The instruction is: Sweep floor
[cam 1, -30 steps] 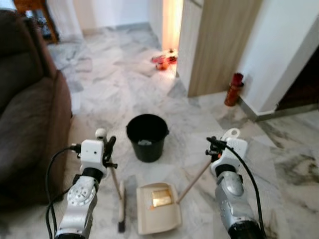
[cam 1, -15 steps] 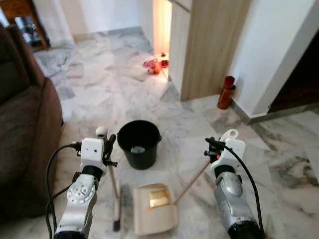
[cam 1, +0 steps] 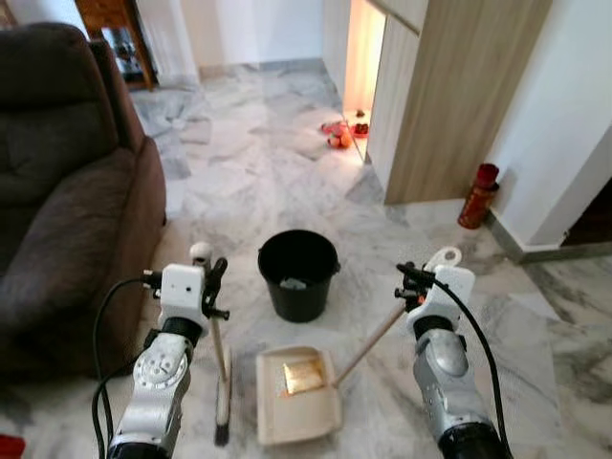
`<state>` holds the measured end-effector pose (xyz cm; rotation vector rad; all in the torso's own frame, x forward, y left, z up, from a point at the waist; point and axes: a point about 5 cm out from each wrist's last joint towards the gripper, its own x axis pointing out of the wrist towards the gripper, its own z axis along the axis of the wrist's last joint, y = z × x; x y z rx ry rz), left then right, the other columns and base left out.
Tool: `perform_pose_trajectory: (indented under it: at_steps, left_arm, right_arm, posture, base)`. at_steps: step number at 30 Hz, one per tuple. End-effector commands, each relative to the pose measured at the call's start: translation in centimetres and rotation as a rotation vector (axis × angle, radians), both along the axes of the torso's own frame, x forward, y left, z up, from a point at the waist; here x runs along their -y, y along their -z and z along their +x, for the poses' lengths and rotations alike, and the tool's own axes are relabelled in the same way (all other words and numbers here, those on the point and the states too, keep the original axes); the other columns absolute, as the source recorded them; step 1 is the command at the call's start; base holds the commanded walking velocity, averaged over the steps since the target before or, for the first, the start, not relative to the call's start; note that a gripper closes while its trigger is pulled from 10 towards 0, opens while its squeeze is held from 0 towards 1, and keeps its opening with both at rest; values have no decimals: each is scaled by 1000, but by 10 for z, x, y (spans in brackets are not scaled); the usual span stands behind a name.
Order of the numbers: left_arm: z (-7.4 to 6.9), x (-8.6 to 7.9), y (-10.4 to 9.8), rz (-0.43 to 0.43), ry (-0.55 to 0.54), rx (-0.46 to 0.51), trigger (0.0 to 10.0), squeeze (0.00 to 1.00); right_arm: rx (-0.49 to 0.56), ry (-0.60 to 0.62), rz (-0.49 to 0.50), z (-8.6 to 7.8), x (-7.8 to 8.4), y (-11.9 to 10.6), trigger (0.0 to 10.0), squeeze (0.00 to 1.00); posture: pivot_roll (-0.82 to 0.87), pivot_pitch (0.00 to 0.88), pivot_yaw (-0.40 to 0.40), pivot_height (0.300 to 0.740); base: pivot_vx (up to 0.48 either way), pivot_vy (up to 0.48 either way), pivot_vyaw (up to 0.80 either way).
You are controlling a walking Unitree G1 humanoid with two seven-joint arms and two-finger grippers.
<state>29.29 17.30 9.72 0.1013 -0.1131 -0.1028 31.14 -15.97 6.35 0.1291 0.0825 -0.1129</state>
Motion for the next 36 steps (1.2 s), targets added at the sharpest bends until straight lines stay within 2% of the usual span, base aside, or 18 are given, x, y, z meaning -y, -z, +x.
perform_pose_trajectory:
  at_steps: [1,13,18,27,36]
  left_arm:
    - [2,1,-7,2,6,36,10000,0]
    - [2,1,-8,5,6,38,10000,0]
    - [2,1,-8,5,8,38,10000,0]
    - [2,2,-8,6,9,39,10000,0]
    - [2,1,-8,8,7,43,10000,0]
  right_arm:
    - [38,5,-17,2,2,-7,10000,0]
    - [38,-1,-18,3,1,-7,10000,0]
    - [35,-4,-17,3,0,-7,10000,0]
    - [29,1,-18,3,0,-6,10000,0]
    - [32,5,-20,4,0,-8,10000,0]
  posture:
    - [86,39,24,740]
    - [88,45,24,740]
    - [88,45,24,740]
    - [87,48,24,740]
    - [86,46,25,740]
  base:
    - [244,0,0]
    - [250,0,0]
    - [260,0,746]
    - [257,0,0]
    - [0,0,0]
